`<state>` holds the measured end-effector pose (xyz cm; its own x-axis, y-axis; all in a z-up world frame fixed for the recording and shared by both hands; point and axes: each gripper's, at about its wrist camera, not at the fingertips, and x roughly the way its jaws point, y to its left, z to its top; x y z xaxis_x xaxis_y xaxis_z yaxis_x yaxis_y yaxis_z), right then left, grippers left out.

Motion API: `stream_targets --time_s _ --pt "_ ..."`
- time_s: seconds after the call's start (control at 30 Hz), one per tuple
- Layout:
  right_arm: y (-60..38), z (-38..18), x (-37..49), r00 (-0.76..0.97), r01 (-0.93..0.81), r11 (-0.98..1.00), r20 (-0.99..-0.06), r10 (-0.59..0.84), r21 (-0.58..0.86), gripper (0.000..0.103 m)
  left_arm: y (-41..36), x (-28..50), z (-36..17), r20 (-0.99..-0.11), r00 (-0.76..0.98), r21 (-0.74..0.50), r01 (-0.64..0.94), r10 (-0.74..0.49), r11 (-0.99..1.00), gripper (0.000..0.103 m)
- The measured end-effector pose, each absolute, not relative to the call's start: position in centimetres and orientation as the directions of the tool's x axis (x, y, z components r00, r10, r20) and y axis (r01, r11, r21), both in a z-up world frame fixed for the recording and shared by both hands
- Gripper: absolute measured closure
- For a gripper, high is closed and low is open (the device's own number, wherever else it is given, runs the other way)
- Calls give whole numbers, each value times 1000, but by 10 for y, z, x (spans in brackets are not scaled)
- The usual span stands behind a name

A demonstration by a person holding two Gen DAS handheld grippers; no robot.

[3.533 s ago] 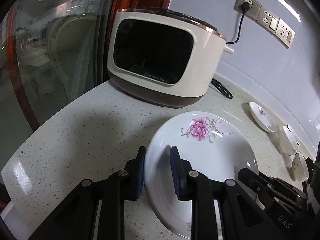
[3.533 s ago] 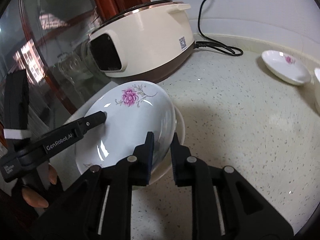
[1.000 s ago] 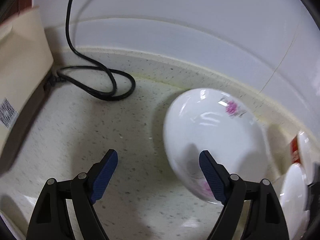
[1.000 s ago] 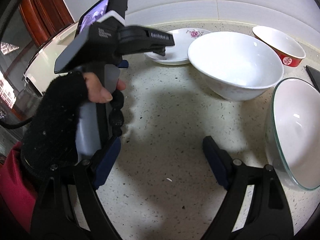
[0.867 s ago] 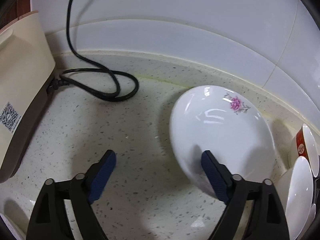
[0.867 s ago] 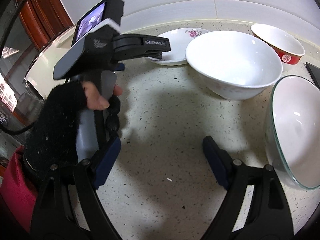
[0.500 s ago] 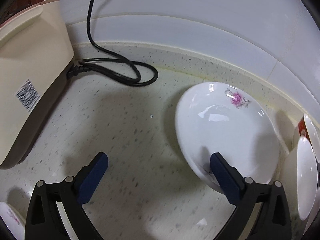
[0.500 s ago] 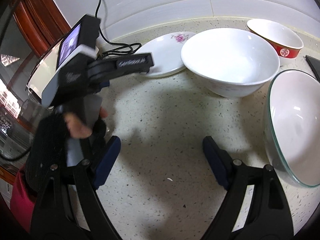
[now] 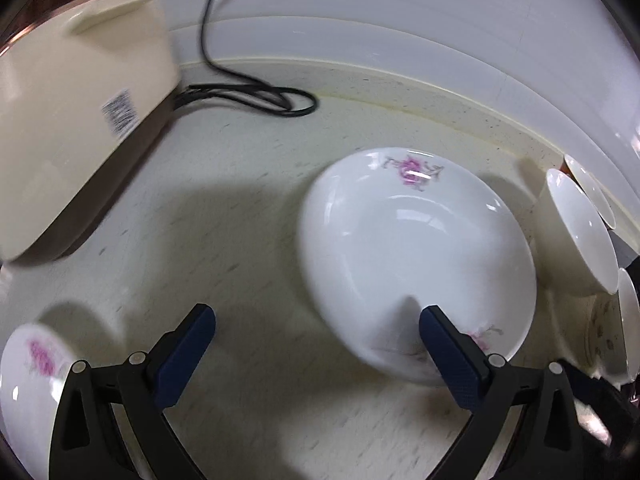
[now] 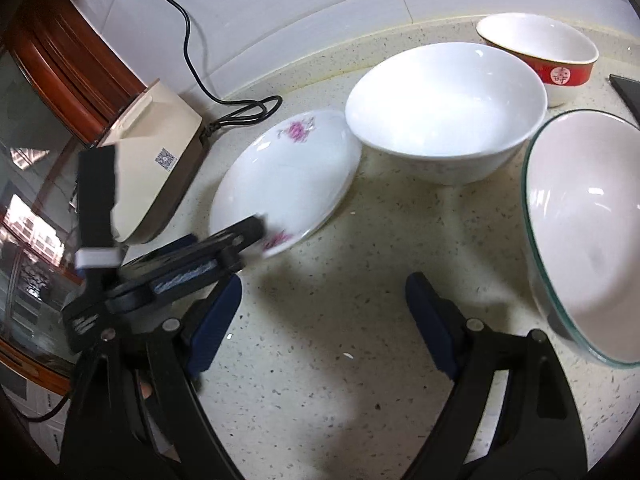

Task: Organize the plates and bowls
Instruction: 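Move the open left gripper toward a pink-flower plate near the bowls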

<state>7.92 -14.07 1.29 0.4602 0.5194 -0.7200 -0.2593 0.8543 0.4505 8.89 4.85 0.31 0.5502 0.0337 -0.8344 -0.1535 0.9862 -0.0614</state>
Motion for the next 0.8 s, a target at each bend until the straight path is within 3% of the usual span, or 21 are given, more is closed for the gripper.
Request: stream_targets --time_s 0.33,0.47,0.8 --pt "-149 18 75 498 -248 830 -669 552 499 17 36 55 2 -820 569 -56 19 -57 998 0" --pt "-146 17 74 510 -249 845 -677 530 473 17 21 48 3 -817 551 -89 167 -168 982 0" --pt "-144 16 77 534 -246 836 -651 539 491 17 42 60 9 -791 584 -155 98 -183 983 0"
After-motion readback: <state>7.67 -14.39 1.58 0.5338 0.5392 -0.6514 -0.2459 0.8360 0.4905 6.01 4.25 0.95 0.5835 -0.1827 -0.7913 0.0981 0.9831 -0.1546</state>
